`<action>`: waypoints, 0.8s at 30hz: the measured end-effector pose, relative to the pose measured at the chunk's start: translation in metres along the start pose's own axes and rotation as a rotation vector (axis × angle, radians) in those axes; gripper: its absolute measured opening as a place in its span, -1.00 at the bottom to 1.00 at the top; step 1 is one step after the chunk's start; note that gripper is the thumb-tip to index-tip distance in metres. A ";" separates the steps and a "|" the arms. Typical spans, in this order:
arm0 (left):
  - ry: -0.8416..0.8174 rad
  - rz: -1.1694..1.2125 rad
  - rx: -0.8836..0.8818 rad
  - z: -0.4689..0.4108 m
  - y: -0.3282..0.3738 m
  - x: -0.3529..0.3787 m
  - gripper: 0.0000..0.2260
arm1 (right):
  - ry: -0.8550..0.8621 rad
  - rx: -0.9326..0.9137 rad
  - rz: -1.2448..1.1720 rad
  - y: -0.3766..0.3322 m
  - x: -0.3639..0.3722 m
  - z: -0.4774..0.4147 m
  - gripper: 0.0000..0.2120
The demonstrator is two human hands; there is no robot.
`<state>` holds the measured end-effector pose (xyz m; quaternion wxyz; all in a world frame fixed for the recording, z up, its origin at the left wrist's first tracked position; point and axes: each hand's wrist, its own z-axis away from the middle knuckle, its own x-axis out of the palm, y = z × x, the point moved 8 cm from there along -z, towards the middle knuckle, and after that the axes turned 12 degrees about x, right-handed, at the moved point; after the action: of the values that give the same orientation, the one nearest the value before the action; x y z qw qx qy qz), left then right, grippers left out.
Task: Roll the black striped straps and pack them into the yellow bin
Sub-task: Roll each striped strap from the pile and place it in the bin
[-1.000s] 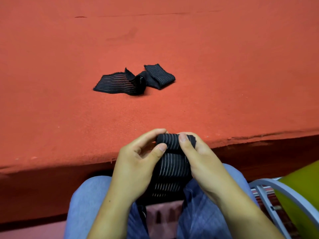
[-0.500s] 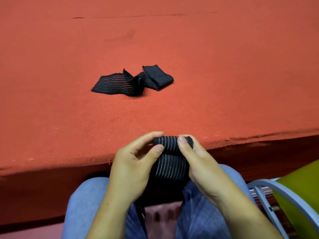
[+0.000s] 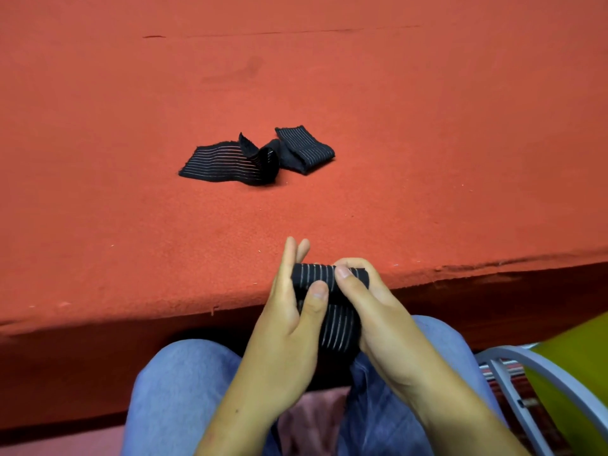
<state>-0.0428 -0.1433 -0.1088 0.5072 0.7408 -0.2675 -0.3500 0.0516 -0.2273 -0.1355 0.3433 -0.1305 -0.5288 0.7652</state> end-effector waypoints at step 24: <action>-0.002 0.137 -0.004 -0.005 0.003 -0.017 -0.59 | -0.007 -0.033 0.005 -0.005 -0.012 0.003 -0.74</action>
<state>-0.0496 -0.1290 -0.1004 0.5309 0.7195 -0.3173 -0.3159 0.0602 -0.2364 -0.1313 0.3371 -0.1348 -0.5422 0.7578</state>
